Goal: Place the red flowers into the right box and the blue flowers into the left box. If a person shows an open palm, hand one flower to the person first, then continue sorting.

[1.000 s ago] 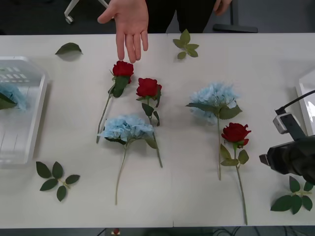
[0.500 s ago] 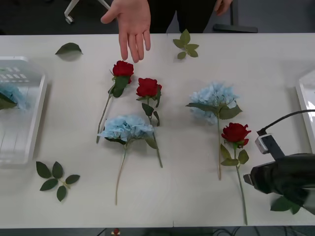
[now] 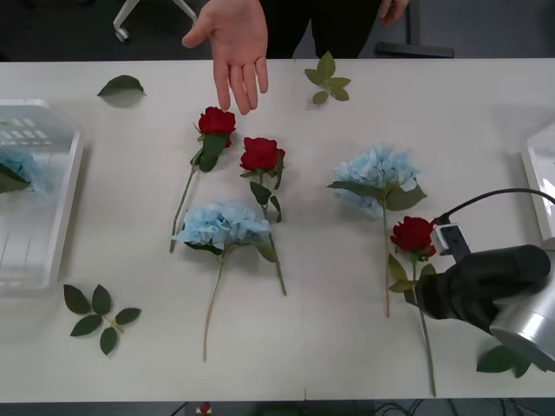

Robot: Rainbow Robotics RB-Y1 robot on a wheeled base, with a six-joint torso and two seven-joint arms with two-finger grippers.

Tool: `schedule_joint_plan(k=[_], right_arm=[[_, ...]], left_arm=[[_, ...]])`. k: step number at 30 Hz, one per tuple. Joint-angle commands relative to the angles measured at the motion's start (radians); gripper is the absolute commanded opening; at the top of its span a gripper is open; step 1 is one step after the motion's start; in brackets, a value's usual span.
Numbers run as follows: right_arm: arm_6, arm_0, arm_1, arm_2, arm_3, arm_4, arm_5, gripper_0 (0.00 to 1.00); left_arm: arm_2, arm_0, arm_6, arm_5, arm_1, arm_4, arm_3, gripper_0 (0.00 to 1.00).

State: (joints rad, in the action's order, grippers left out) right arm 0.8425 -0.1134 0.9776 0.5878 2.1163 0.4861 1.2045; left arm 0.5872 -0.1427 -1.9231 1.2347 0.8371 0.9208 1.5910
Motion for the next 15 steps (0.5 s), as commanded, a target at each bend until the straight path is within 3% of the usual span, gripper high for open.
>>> schedule_joint_plan(k=[1, 15], right_arm=[[0.015, -0.032, -0.013, 0.026, -0.027, -0.001, -0.01, 1.0], [0.023, -0.08, -0.073, 0.058, -0.142, -0.001, -0.037, 1.0]], left_arm=[[0.01, -0.005, -0.024, -0.014, 0.028, -0.014, 0.018, 0.0], [0.005, -0.005, -0.022, -0.017, 0.028, -0.019, 0.018, 0.0]])
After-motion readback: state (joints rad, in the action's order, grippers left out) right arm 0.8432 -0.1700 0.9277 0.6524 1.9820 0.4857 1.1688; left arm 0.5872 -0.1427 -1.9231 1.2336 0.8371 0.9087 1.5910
